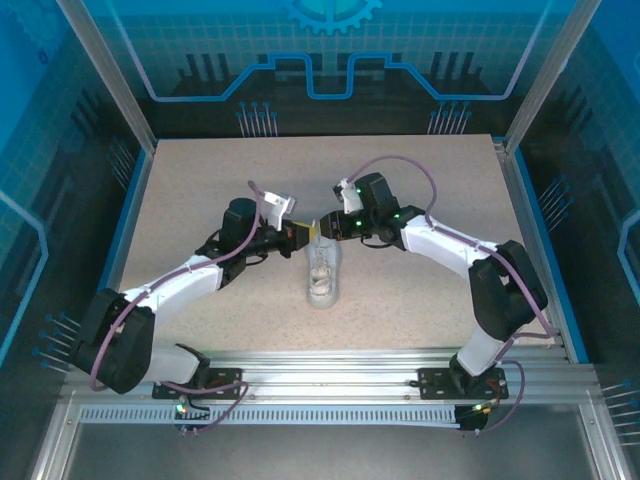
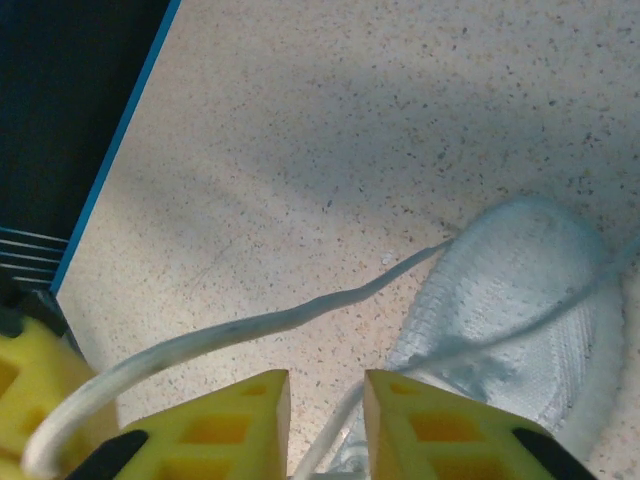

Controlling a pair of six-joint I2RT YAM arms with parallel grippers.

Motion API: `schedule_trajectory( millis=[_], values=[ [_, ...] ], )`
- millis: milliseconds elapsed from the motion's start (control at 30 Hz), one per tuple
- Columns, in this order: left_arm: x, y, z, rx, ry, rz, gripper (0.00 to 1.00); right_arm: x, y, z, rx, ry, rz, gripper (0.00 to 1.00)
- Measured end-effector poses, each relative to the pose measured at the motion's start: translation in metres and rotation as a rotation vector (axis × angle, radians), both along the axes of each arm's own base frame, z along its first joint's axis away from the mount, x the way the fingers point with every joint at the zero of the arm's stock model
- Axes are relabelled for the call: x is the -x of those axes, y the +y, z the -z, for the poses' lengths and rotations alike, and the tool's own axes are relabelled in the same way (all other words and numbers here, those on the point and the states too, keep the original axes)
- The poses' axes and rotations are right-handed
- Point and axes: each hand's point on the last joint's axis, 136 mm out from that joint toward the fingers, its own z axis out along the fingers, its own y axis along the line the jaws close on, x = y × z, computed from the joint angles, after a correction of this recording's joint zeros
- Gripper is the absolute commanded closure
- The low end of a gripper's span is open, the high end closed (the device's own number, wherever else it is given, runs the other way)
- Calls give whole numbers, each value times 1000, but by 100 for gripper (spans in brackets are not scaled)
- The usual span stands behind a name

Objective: Tie the shoes

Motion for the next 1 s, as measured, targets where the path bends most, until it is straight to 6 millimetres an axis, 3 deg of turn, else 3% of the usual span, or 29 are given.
schedule_trajectory(
  millis=[100,367,467,633,1000],
  values=[
    [6,-6,0,-13,-29,43,100,-6,-11,1,-24,42,37,53],
    [16,-21,1,-68,-72,166,100,-23,-62,-9,-52,113,166,47],
    [19,-28,-1,-93,-90,218,100,-21,-69,-15,-71,134,181,43],
    [21,-39,0,-142,-114,286,100,-8,-58,-12,-108,225,159,38],
    [31,-44,12,-184,-114,344,100,22,0,5,-179,496,63,36]
  ],
)
